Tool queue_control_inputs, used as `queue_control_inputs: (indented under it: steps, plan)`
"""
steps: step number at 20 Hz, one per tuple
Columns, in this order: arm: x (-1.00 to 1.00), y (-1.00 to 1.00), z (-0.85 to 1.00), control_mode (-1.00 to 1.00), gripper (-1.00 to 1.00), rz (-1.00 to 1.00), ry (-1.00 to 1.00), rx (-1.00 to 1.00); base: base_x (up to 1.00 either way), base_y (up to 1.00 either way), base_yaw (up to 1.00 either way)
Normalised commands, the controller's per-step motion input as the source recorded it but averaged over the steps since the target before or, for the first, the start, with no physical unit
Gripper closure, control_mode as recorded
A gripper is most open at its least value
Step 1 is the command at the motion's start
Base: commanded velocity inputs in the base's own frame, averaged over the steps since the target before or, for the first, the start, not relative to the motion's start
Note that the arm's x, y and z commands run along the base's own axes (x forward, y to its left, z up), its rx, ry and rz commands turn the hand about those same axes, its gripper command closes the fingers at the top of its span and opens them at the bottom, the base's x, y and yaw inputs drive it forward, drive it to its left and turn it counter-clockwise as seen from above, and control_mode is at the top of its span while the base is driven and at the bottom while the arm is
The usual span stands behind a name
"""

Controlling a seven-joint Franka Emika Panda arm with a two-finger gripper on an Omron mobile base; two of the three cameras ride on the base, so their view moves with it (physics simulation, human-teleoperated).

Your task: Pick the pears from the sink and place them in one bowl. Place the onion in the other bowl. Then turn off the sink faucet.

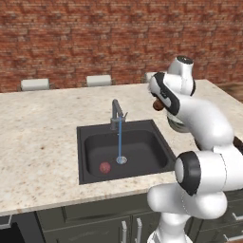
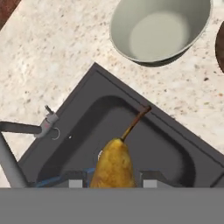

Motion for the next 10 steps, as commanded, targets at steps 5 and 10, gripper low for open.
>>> queue_control_inputs:
  steps: [5,10]
  plan:
    - [-0.14,-0.46,0.0,-1.0,1.0,-0.08,0.25,-0.08,0.0,0.0,0.0]
    - [-0.27,-0.73,0.0,-1.0,1.0,-0.11,0.12,-0.05,0.0,0.0,0.0]
